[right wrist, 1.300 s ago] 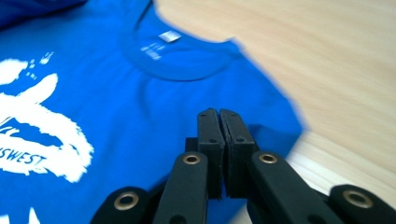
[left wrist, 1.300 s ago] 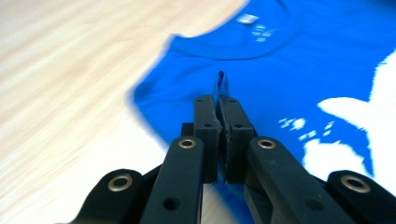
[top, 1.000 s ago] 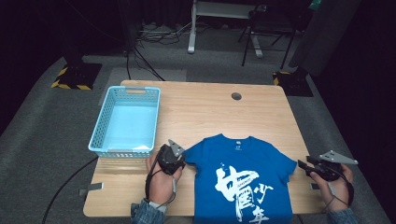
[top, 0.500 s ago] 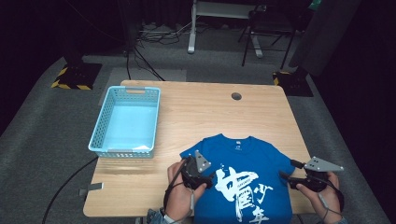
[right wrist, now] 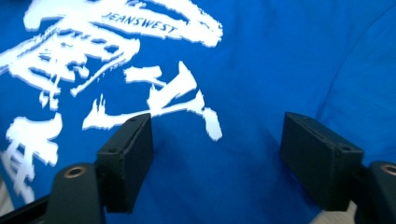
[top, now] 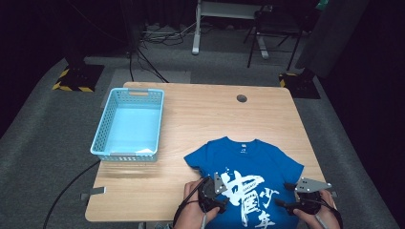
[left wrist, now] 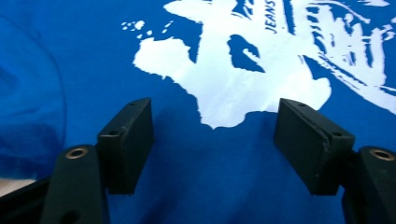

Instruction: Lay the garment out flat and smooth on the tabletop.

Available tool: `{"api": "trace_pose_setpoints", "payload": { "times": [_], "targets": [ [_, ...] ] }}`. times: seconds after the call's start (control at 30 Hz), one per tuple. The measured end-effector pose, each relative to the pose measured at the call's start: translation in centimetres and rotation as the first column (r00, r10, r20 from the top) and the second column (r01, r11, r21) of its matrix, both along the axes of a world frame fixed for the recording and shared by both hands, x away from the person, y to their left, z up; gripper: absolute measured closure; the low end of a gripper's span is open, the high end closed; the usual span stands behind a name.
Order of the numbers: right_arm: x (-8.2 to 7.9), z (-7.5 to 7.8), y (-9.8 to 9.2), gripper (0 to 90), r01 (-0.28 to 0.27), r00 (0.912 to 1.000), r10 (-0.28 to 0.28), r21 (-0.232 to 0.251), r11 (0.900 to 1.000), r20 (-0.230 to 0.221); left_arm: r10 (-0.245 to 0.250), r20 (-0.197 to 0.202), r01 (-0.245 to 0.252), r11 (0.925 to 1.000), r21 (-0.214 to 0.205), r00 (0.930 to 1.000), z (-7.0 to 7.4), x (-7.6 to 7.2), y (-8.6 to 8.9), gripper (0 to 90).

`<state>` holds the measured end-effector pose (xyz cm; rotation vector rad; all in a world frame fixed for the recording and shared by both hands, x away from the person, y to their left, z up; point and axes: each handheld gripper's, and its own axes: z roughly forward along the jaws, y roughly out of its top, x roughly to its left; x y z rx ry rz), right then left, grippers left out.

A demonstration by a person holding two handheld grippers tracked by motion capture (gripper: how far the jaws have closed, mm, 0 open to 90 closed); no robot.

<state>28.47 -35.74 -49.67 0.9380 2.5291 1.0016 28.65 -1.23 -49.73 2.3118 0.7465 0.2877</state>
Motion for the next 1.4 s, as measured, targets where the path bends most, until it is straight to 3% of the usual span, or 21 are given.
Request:
{"api": "trace_pose_setpoints", "payload": {
  "times": [0.03,0.27,0.53,0.67,0.73,0.9,1.03,1.13,1.2,1.23,1.4],
  "targets": [
    [0.1,-0.2,0.0,25.3,0.008,1.0000,-0.008,0.020,0.9998,0.004,0.004,0.001,-0.004,1.0000,-0.005,1.0000,0.0,0.1,0.0,28.6],
    [1.9,-0.5,0.1,25.2,0.037,0.9988,-0.039,0.043,0.9984,0.030,0.030,0.027,-0.028,0.9980,-0.057,0.9992,-0.5,1.7,0.2,29.6],
    [6.4,-0.7,0.2,25.2,0.055,0.9972,-0.058,0.066,0.9963,0.048,0.053,0.034,-0.050,0.9962,-0.072,0.9980,-0.7,5.3,0.1,29.7],
    [7.8,-0.8,0.4,25.1,0.070,0.9960,-0.074,0.070,0.9951,0.051,0.067,0.034,-0.065,0.9954,-0.070,0.9972,-0.6,6.9,0.4,30.2],
    [8.0,-0.7,0.5,24.3,0.072,0.9960,-0.076,0.068,0.9950,0.048,0.078,0.031,-0.076,0.9945,-0.073,0.9965,-0.6,7.1,0.5,30.0],
    [6.8,-0.4,0.2,19.3,0.076,0.9959,-0.080,0.100,0.9921,0.041,0.077,0.037,-0.076,0.9966,-0.033,0.9964,0.1,4.7,0.7,26.1],
    [4.0,0.3,0.0,19.2,0.039,0.9985,-0.042,0.087,0.9955,0.034,0.043,0.045,-0.043,0.9990,-0.011,0.9981,0.7,1.3,0.8,25.9],
    [1.7,0.2,-0.1,19.5,0.007,0.9999,-0.007,0.056,0.9984,0.014,0.032,0.022,-0.032,0.9994,0.008,0.9992,0.3,-0.3,0.7,25.4],
    [0.8,-0.3,0.0,18.9,-0.011,0.9999,0.011,0.036,0.9993,-0.002,0.032,0.010,-0.031,0.9993,-0.020,0.9995,-0.3,-0.5,0.8,26.1],
    [0.5,-0.5,0.1,18.7,-0.017,0.9997,0.016,0.029,0.9994,0.019,0.034,0.012,-0.034,0.9990,-0.028,0.9993,-0.3,-0.4,0.9,25.3],
    [1.3,-0.6,0.0,18.8,0.002,0.9996,-0.004,0.047,0.9989,0.028,0.055,0.019,-0.054,0.9977,-0.040,0.9983,-0.5,0.6,1.1,25.6]
  ]
}}
